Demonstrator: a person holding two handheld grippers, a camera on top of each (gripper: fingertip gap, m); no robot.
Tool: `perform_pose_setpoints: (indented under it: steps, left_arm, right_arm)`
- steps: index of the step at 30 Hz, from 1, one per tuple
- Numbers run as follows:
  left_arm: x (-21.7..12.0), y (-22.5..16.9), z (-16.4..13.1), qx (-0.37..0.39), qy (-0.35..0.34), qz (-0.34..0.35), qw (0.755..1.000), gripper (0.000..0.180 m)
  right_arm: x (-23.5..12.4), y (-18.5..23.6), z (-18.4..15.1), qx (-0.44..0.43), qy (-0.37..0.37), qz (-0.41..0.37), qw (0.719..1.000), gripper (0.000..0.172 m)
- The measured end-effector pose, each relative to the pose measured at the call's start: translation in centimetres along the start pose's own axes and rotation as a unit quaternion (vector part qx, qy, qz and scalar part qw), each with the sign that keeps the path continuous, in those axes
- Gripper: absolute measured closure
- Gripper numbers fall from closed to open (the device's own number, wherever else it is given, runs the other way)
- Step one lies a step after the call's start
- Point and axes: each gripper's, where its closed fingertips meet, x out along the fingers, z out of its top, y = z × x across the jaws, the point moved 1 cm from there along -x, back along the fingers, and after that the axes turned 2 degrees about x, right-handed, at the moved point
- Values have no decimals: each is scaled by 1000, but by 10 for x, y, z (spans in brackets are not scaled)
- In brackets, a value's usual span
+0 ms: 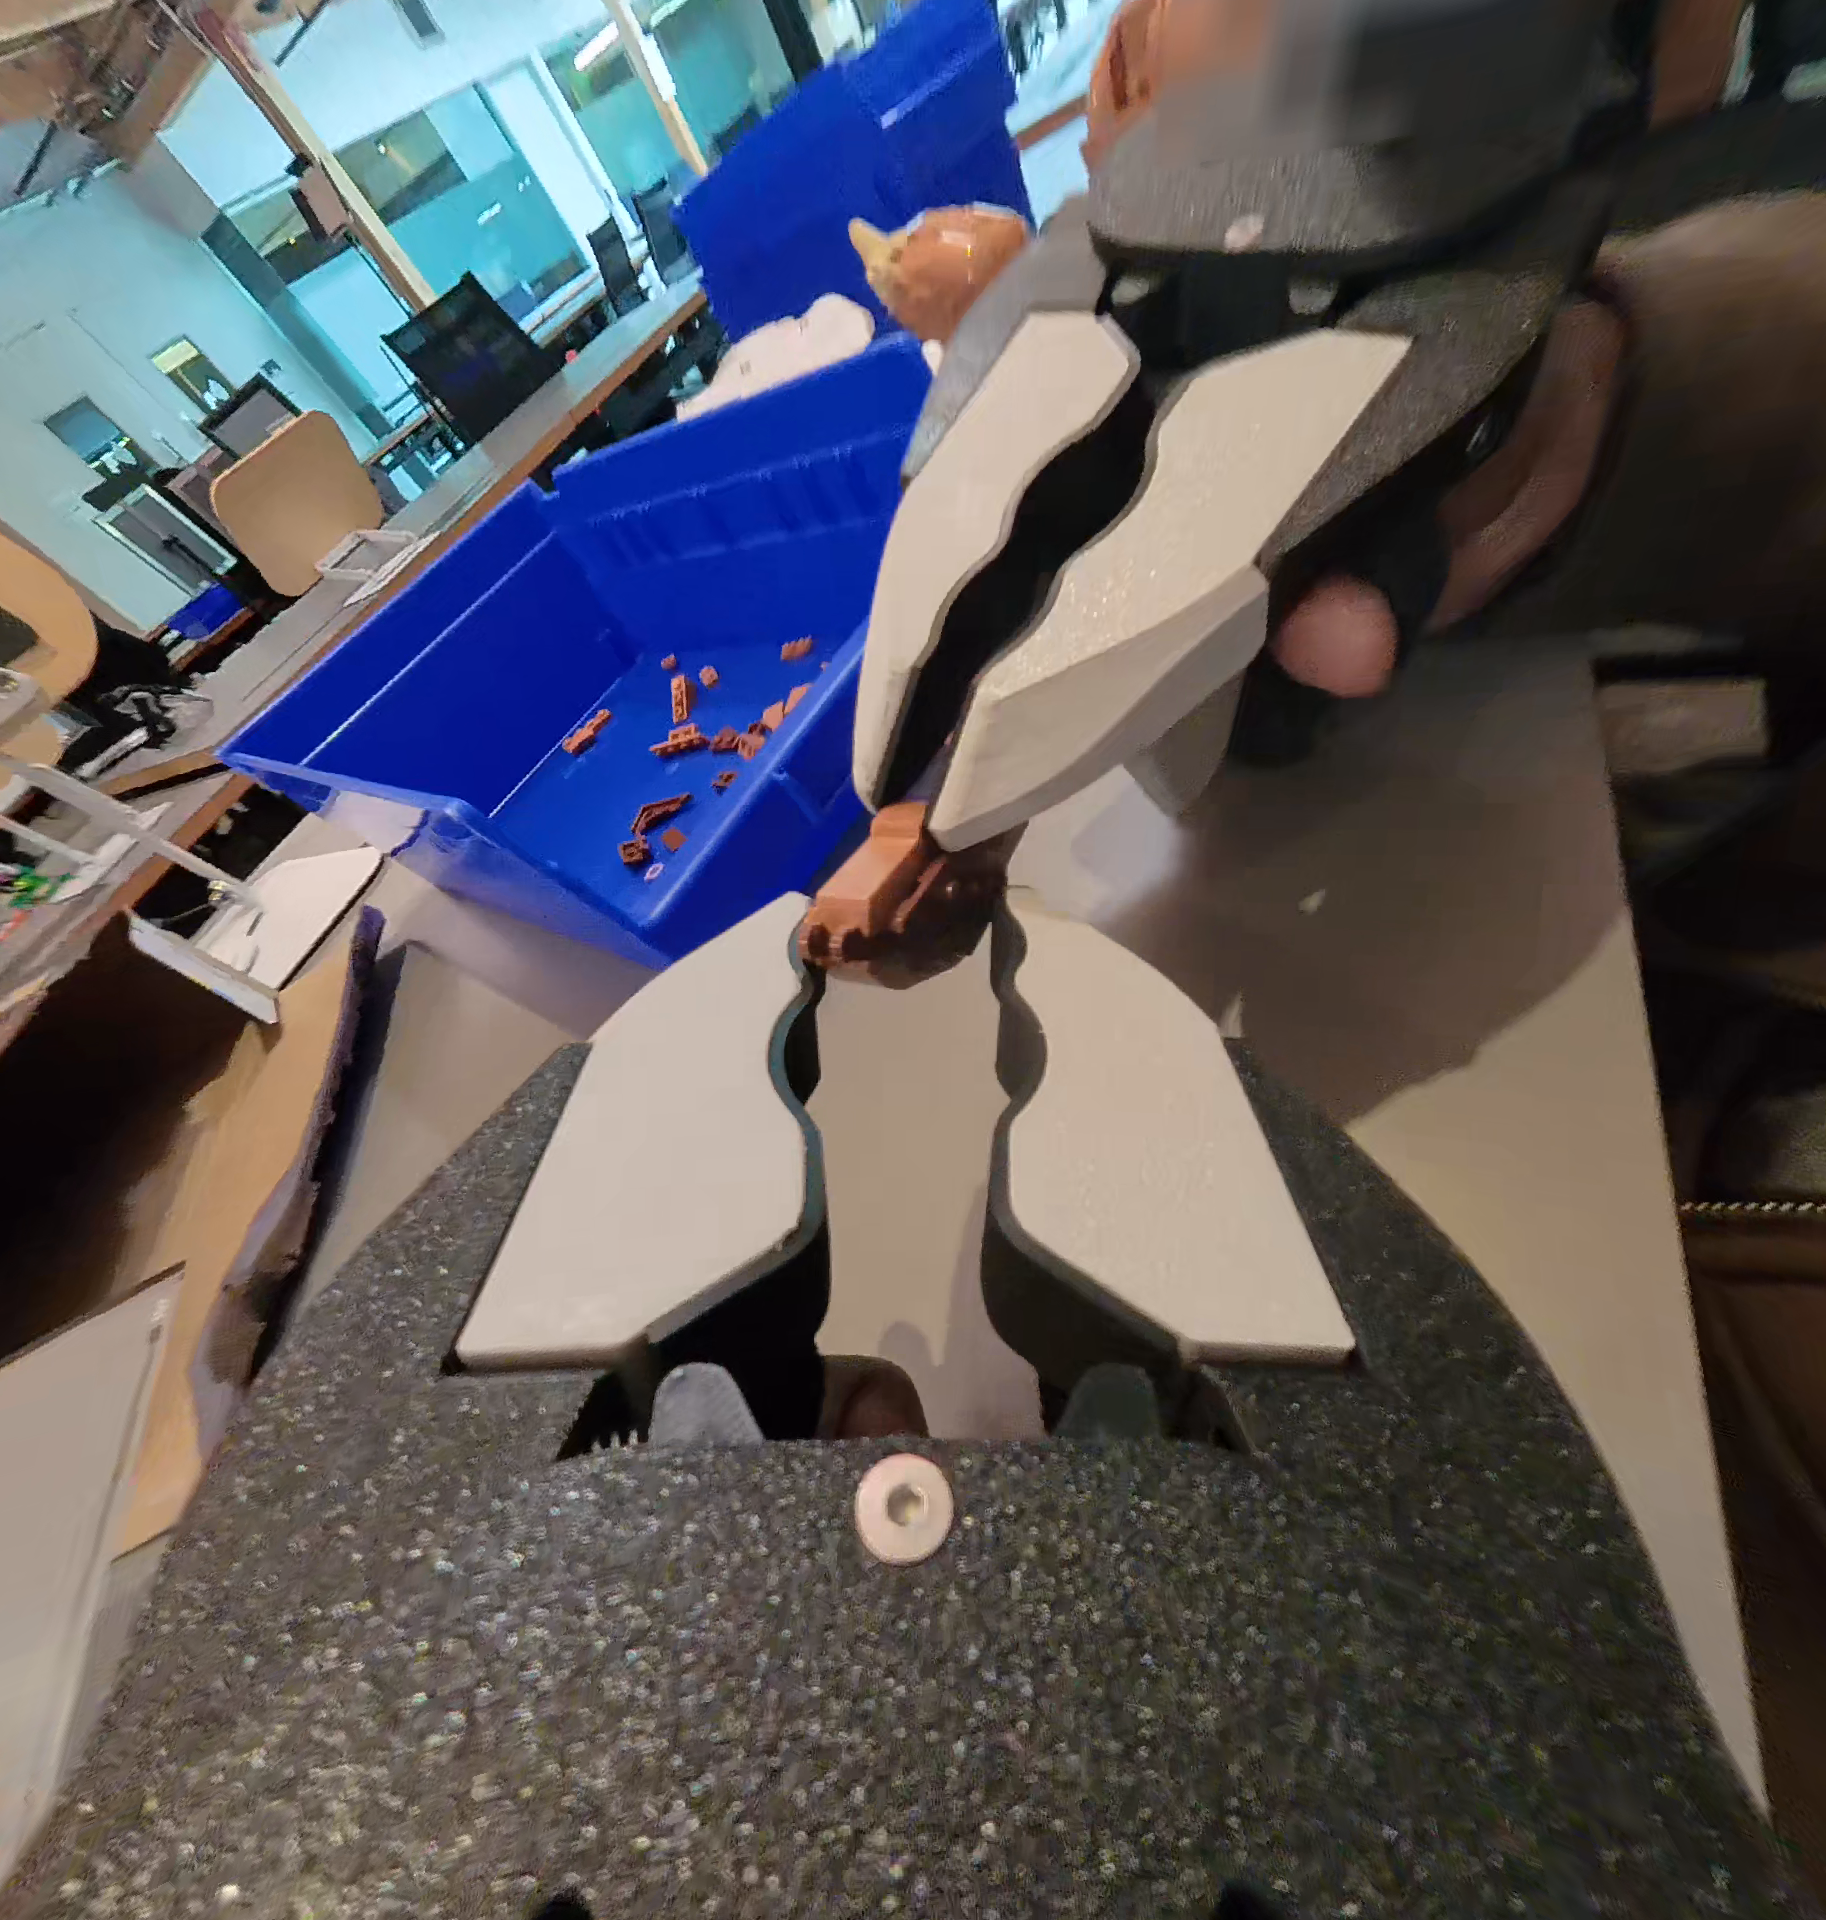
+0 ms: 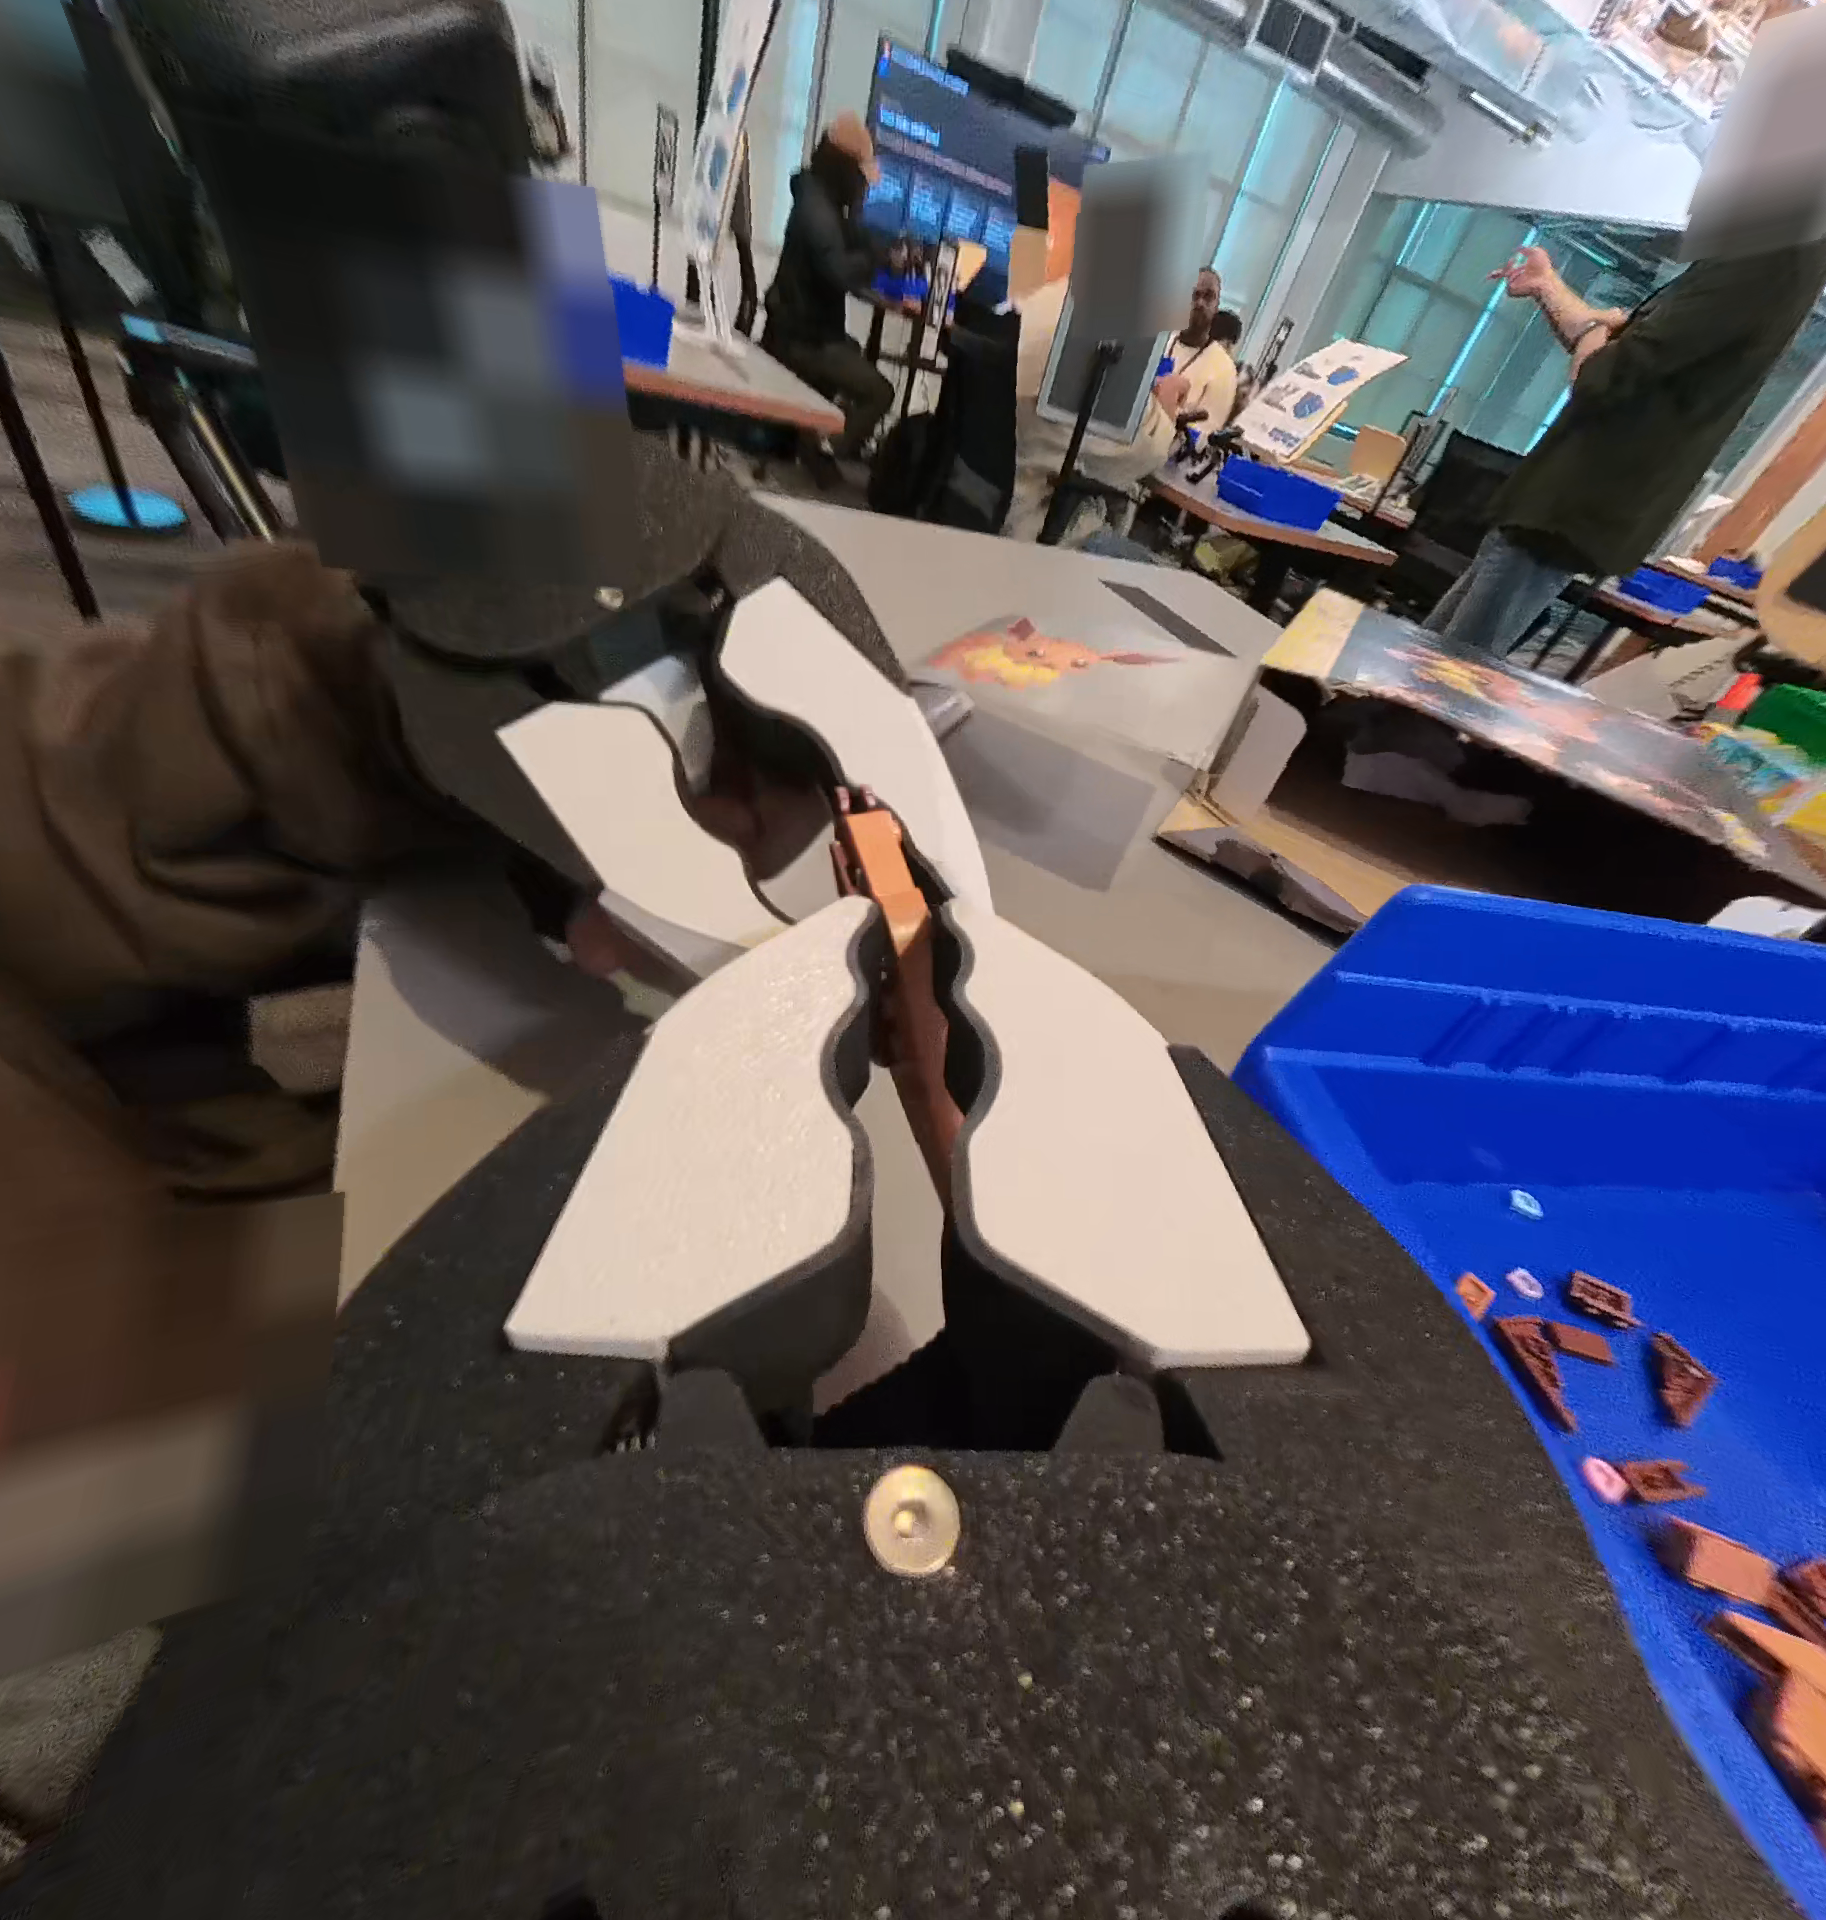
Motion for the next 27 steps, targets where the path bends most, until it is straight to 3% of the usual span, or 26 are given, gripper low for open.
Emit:
perform_pose_setpoints:
  steps: [4,8,16,22,27]
  left_arm:
    - [-6,-1,11,-39,-43,-26,998,152]
    - [-10,-8,12,-45,-43,-62,996,160]
    - [-4,-23,-2,36,15,-77,996,164]
    - [-4,-35,-12,100,44,-100,989,164]
    - [-5,-39,-19,125,60,-111,984,164]
  right_arm:
    - [-1,2,11,54,-40,21,998,163]
    - [-3,9,11,54,-42,54,996,163]
    - [-10,19,-8,-53,50,82,994,162]
    - [-11,30,-22,-136,135,140,971,162]
    - [-6,37,-28,-151,162,168,961,163]
